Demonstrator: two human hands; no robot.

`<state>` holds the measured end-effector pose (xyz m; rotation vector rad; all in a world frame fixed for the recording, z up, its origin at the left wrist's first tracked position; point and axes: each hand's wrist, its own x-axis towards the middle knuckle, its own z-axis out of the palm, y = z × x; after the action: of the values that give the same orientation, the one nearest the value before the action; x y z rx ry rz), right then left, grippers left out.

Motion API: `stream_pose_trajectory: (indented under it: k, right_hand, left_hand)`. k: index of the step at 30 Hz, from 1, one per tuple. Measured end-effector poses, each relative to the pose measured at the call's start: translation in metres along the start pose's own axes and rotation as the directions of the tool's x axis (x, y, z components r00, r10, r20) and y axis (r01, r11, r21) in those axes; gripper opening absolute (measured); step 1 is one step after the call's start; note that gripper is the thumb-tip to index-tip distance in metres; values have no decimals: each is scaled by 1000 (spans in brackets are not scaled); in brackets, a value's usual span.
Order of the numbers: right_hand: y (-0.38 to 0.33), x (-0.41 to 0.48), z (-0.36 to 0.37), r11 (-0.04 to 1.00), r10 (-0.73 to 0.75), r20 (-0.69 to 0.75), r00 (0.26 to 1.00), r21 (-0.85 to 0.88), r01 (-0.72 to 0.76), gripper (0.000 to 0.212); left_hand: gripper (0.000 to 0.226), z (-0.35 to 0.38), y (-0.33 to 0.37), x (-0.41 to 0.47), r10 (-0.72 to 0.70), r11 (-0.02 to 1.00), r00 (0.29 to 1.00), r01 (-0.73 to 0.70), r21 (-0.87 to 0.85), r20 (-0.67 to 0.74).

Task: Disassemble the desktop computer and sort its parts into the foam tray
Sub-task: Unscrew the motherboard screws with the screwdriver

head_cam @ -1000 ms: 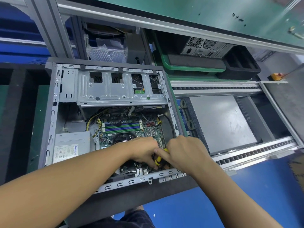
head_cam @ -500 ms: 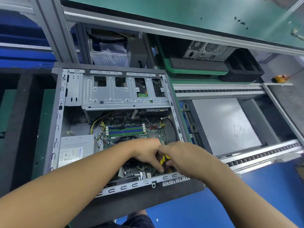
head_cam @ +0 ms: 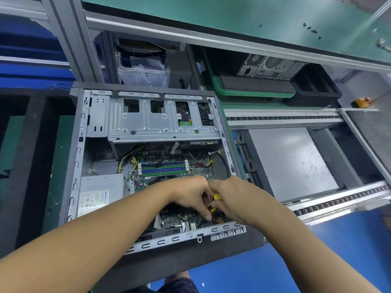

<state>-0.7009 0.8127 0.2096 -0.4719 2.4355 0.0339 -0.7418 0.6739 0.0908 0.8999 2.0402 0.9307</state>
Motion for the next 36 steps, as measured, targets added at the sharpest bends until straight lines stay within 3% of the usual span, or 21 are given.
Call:
stream_pose_trajectory:
  k: [3,6,9,13,17,23,29,32,36]
  right_hand:
    - [1,-2,4,1000,-30,32,999,4,29,16]
    - [5,-3,5,998,-64,57,996,21,63,22]
    - [7,-4,1,993,-75,18,997,95,73,13]
    - [4,-3,3,995,74,-43,996,66,-72,38]
    - [-5,-2,4,997,37,-7,999,71,-37,23]
    - [-8,-9,0,998,-45,35,998,53,43,19]
    - [-4,-6,0,993,-100,42,994,60,98,19]
    - [-1,-4,-2,991,-17,2,1000,134,17,27]
    - [-6,-1,6,996,79,-57,995,38,-77,32]
  left_hand:
    - [23,1,-2,1,3,1000,1000,-4,20,19]
    - [28,6,-4,3,-7,999,1000,8,52,-27]
    - [29,9,-3,3,41,998,998,-39,58,-38]
    - [35,7,-2,1,63,996,997,-60,63,-49]
    - [47,9,-1,3,25,996,1000,-24,85,-12]
    - [21,3,-2,2,23,1000,998,-24,7,64]
    - [27,6,-4,2,30,998,999,-32,48,25]
    - [31,8,-2,2,52,996,999,-51,78,-10]
    - [37,9,0,3,42,997,999,-42,63,0]
